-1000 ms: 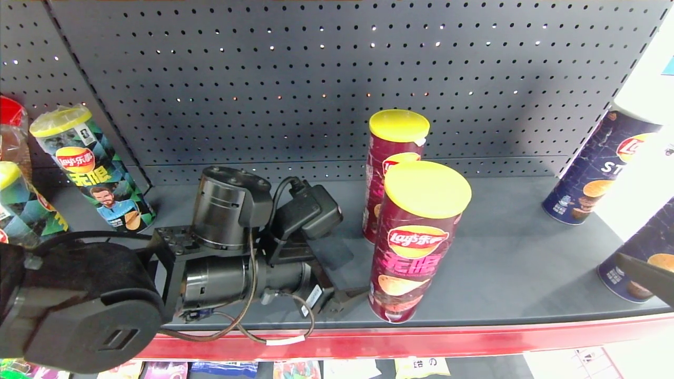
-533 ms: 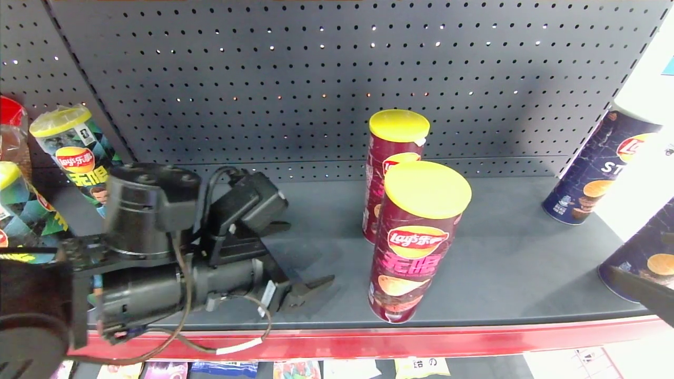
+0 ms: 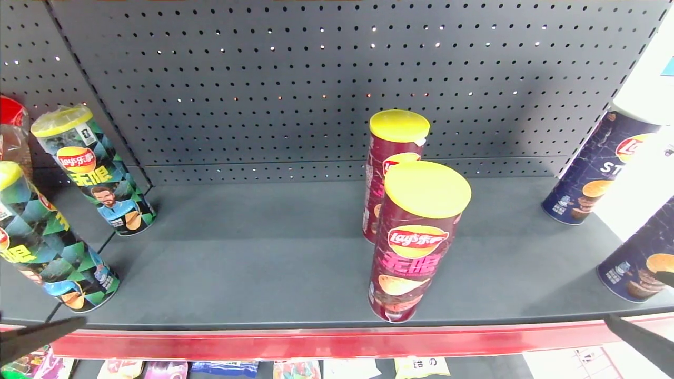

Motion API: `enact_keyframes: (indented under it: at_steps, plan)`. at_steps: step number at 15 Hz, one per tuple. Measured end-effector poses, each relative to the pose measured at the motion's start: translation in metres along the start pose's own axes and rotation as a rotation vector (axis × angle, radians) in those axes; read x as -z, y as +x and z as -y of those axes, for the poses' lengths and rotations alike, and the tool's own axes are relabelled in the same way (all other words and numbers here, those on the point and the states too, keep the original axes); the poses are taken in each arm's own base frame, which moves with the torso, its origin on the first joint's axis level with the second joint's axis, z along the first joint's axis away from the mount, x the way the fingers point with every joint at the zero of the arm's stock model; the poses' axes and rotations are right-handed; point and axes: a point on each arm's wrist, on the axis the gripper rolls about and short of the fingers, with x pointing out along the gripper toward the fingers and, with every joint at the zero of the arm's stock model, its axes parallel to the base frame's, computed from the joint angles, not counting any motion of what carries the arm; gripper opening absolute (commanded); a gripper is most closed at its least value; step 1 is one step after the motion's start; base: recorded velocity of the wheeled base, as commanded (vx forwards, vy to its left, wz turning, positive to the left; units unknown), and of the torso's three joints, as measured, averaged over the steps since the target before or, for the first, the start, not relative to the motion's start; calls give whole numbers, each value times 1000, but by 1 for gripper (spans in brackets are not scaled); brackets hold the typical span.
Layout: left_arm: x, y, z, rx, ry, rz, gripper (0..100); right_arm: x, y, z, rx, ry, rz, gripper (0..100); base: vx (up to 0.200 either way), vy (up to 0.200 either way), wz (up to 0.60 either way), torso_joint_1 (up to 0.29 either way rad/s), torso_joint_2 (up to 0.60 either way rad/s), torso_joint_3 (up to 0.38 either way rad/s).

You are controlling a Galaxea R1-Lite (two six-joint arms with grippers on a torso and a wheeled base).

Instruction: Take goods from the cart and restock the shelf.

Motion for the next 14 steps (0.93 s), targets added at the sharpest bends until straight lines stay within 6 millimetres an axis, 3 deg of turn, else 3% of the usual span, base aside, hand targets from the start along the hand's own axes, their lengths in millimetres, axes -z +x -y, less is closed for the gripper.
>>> enact_keyframes:
  at_steps: [3,5,9,14]
  plan:
    - [42,-41,4,-192,-102,-22,100,10,-14,0,3,-1,-33,100,0,0,0,0,0,0]
    - [64,-56,13,-332,-181,-1,100,10,-24,2,28,1,-28,100,0,0,0,0,0,0]
    - [96,-57,31,-510,-267,71,100,17,-43,3,100,19,-40,100,0,0,0,0,0,0]
    - [100,-43,29,-455,-216,275,100,23,-58,3,289,110,-17,100,0,0,0,0,0,0]
